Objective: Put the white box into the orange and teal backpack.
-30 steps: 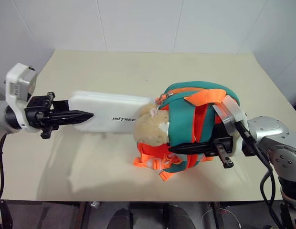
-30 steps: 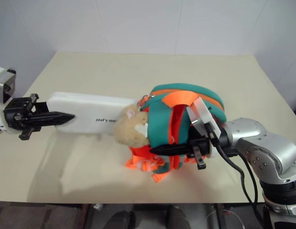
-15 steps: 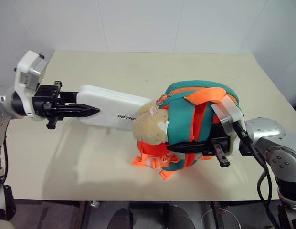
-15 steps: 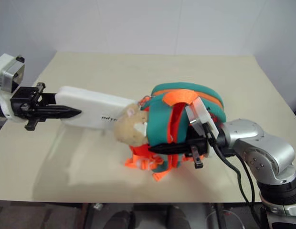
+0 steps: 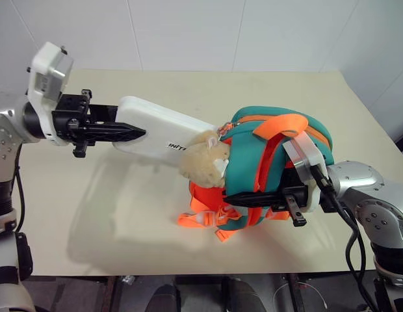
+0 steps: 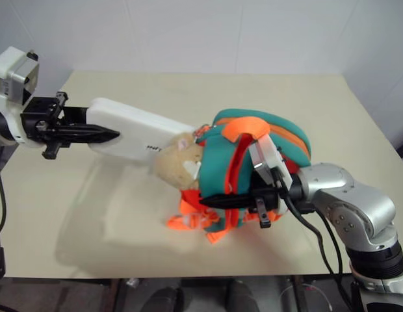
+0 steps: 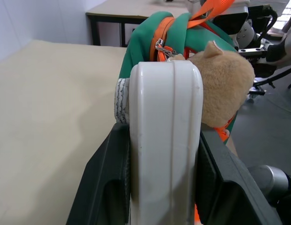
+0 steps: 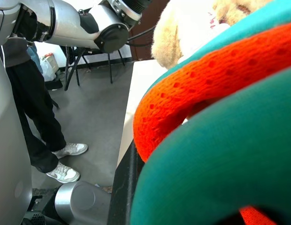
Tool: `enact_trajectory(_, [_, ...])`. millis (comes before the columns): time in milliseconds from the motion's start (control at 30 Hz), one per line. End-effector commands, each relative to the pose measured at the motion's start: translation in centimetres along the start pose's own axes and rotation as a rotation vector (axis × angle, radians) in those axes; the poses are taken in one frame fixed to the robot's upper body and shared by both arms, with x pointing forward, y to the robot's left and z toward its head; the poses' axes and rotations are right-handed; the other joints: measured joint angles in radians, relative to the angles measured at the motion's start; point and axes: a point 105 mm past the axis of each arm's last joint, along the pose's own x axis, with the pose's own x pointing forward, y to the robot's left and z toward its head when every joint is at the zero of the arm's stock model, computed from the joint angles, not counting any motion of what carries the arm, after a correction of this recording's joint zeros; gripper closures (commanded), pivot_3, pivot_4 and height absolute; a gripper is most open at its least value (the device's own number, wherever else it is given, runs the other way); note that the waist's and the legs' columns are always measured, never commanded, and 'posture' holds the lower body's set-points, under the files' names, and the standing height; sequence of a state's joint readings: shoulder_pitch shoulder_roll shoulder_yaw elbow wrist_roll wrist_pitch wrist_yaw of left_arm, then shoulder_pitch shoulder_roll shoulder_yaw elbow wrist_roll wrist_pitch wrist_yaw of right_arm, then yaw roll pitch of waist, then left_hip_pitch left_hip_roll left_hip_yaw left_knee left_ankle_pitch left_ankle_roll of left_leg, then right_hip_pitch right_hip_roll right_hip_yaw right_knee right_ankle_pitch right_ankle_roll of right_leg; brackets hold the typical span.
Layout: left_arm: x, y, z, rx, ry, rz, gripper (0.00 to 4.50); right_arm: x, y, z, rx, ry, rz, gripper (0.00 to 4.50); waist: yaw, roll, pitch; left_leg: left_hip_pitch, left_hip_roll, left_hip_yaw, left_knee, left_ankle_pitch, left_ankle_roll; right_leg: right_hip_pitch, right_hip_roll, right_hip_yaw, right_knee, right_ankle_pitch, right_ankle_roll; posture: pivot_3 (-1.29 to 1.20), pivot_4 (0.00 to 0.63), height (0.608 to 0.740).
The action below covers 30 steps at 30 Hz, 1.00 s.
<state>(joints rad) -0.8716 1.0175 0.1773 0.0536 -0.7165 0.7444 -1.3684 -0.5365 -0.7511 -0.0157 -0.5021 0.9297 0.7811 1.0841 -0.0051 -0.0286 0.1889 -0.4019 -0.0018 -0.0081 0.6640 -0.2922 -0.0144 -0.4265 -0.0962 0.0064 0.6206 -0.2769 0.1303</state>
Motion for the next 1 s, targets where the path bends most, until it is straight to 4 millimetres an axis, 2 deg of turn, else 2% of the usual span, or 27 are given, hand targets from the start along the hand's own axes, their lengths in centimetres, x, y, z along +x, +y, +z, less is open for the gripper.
enact_trajectory(33, [-1.4,-0.8,2.9,0.092,-0.04,0.023,3.18,0.0,0.3,0.5,-0.04,-0.011,0.001,3.99,0.001,0.0,0.0,0.0,0.0,0.0,0.0,0.0,0.0,0.0,0.0,0.0,0.0,0.0,0.0,0.0,0.15,0.74])
enact_trajectory(233, [-1.8,-2.3,4.5,0.102,-0.059,0.008,3.18,0.0,0.0,0.5,-0.043,-0.01,0.002,3.99,0.002,0.0,0.0,0.0,0.0,0.0,0.0,0.0,0.0,0.0,0.0,0.0,0.001,0.0,0.0,0.0,0.15,0.74])
enact_trajectory(367, [-1.3,-3.7,4.7,0.108,-0.044,-0.028,3.18,0.0,-0.1,0.5,-0.046,-0.009,0.011,3.99,0.002,0.0,0.0,0.0,0.0,0.0,0.0,0.0,0.0,0.0,0.0,0.0,0.0,0.0,0.0,0.0,0.15,0.74])
enact_trajectory(600, [-0.8,-4.2,4.9,0.107,-0.041,-0.039,3.18,0.0,-0.3,0.5,-0.054,-0.007,0.018,3.99,0.002,0.0,0.0,0.0,0.0,0.0,0.0,0.0,0.0,0.0,0.0,0.0,0.001,0.0,0.0,0.0,0.15,0.74])
enact_trajectory(1000, [0.9,-4.5,2.2,0.009,0.0,-0.15,3.18,0.1,-0.5,0.4,-0.062,-0.008,0.014,3.99,0.002,0.0,0.0,0.0,0.0,0.0,0.0,0.0,0.0,0.0,0.0,0.0,0.001,0.0,0.0,0.0,0.15,0.74])
